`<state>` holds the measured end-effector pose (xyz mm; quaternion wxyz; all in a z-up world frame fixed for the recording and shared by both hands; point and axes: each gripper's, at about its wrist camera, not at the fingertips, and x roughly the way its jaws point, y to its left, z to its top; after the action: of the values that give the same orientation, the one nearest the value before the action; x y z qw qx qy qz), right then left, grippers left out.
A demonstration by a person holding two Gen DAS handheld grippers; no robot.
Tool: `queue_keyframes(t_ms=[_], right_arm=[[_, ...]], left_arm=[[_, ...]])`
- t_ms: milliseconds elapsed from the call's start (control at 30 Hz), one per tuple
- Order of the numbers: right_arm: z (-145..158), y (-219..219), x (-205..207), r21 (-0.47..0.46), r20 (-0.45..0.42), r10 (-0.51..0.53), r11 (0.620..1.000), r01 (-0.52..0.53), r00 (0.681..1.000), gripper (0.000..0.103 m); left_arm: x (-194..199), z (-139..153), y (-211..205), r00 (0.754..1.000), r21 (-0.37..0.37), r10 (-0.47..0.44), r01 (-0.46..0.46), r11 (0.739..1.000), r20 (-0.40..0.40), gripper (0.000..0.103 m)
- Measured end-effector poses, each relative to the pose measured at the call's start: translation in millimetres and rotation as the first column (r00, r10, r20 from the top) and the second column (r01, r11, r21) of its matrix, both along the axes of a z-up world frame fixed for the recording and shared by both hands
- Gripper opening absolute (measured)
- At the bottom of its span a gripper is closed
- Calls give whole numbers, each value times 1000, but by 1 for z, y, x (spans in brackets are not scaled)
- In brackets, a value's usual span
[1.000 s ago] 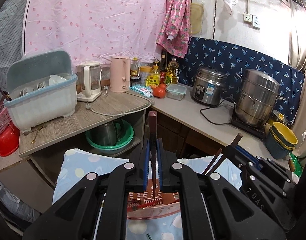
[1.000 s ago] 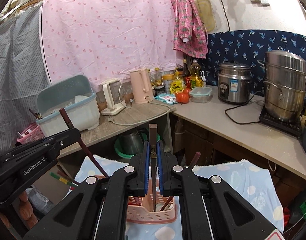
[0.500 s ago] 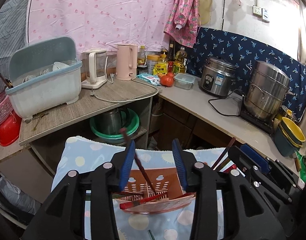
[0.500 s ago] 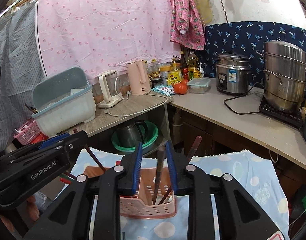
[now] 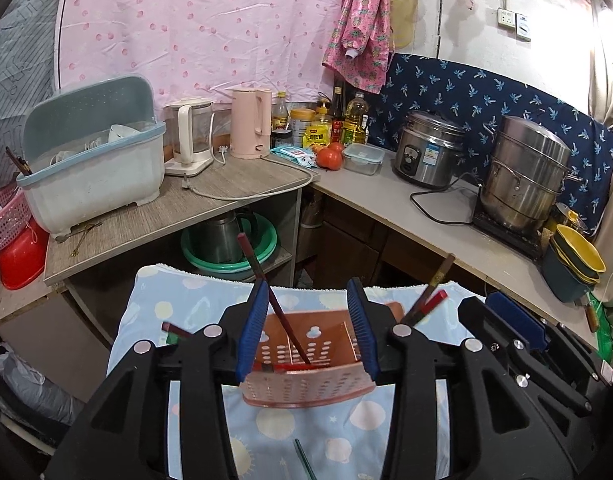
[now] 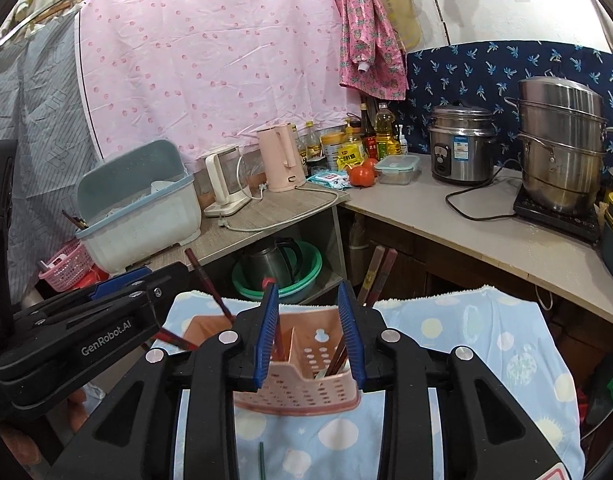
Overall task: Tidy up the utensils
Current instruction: 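Move both open tools down toward the green chopstick and gold spoon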
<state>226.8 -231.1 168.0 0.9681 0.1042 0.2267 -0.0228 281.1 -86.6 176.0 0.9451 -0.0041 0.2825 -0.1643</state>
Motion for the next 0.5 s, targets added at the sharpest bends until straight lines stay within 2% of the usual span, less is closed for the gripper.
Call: queue_keyframes(t_ms=[233, 333, 500], right_arm=[[-7, 4, -34, 21, -18, -1, 1000, 1, 1000, 31], [-10, 6, -49, 35, -24, -1, 999, 2, 1000, 31], [-17, 10, -71, 44, -37, 0, 999, 2, 999, 31]], left_arm=[[-35, 0, 2, 1000, -11, -23, 23, 1000, -5, 42], [-51, -1, 4, 999, -50, -41, 39, 998, -29, 53], [-78, -10, 4, 994, -135, -77, 65, 989, -83, 57]])
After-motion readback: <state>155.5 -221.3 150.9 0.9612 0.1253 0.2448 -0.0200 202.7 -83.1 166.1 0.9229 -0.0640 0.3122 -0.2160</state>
